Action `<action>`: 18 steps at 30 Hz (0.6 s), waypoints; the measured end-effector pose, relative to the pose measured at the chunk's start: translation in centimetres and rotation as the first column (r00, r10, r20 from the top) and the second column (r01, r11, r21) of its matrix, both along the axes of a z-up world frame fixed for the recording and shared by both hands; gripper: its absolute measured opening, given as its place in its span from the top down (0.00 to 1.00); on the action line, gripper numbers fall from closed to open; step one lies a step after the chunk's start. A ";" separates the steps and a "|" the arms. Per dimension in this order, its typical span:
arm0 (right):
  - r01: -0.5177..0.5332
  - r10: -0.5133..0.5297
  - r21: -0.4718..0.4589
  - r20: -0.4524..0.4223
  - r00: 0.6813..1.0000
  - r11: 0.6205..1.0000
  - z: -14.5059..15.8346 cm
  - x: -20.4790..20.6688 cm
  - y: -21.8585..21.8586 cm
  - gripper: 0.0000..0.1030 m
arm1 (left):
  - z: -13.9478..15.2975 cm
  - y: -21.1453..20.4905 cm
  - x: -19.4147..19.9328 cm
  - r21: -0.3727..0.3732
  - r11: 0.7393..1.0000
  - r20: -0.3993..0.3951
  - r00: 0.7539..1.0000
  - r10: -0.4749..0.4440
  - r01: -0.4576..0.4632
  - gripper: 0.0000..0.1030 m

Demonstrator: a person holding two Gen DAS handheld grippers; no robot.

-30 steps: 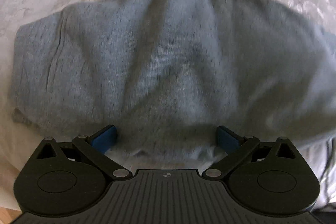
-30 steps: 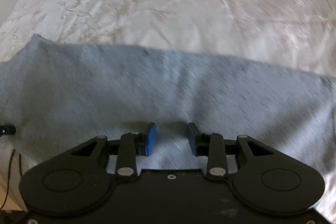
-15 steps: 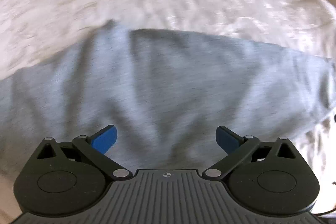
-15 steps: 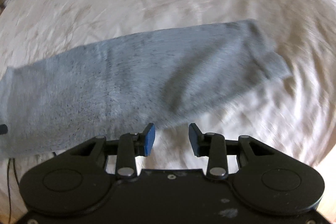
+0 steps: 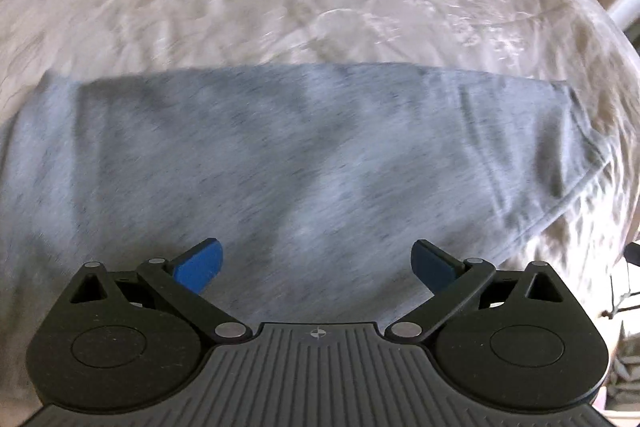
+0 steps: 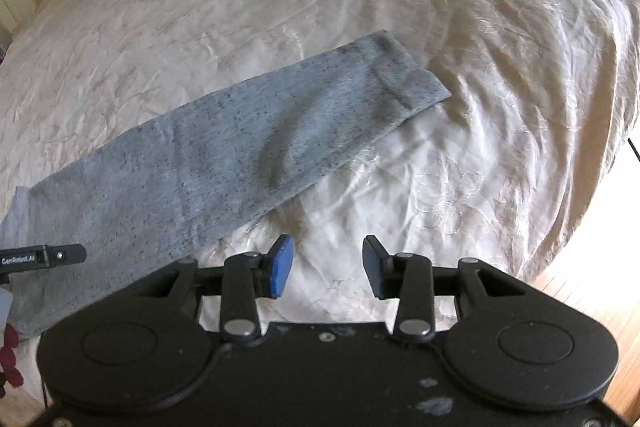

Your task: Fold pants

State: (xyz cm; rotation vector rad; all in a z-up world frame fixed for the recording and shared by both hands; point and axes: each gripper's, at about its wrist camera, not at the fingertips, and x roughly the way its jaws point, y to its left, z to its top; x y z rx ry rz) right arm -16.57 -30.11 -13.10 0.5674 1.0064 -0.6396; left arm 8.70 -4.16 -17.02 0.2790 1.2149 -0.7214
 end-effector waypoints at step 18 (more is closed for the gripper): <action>-0.151 0.151 0.006 0.032 0.988 0.988 -1.6 2.4 -12.4 0.51 | -3.4 -13.2 1.5 0.132 0.989 0.092 0.994 0.058 -0.070 0.01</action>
